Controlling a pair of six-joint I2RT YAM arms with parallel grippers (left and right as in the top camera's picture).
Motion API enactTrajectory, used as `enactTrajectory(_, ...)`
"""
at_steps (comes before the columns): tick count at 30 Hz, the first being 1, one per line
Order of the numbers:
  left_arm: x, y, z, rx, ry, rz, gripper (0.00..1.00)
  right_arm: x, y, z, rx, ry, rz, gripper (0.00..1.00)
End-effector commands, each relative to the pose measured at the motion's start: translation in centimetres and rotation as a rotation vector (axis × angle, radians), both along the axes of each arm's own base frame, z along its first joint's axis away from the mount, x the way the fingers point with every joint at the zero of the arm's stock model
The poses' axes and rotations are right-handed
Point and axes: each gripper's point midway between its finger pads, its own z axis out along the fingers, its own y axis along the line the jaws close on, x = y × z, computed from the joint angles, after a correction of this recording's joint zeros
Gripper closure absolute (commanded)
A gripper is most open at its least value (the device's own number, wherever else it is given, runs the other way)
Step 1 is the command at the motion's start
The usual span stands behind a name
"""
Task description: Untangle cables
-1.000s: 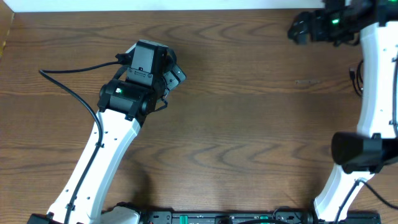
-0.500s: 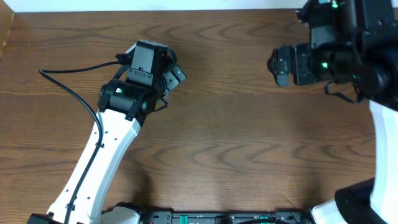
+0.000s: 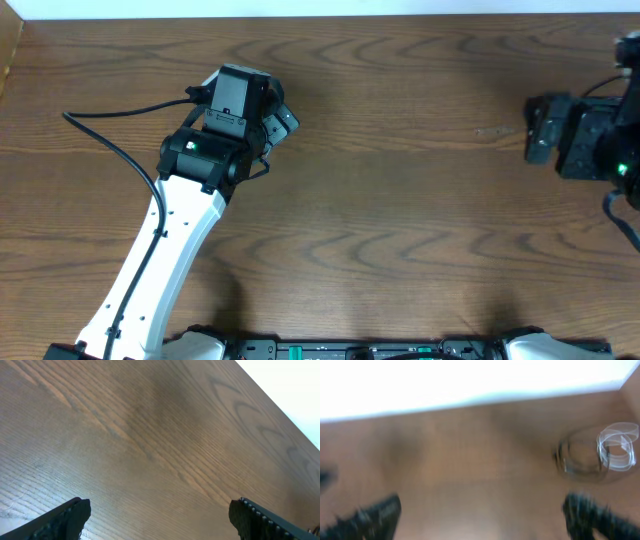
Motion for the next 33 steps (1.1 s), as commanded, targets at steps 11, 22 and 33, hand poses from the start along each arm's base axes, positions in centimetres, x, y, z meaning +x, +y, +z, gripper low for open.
enactTrajectory(11, -0.1, 0.5, -1.0, 0.028, 0.023, 0.006, 0.07, 1.9, -2.2, -11.9, 0.004, -0.307, 0.032, 0.01)
enactTrajectory(22, -0.1, 0.5, -1.0, 0.028, 0.023, 0.006, 0.06, -1.8, -3.1, -23.6, 0.011, -0.536, 0.020, 0.01)
enactTrajectory(33, -0.1, 0.5, -1.0, 0.028, 0.023, 0.006, 0.06, -1.7, -3.1, -28.4, 0.005, -0.603, 0.020, 0.01)
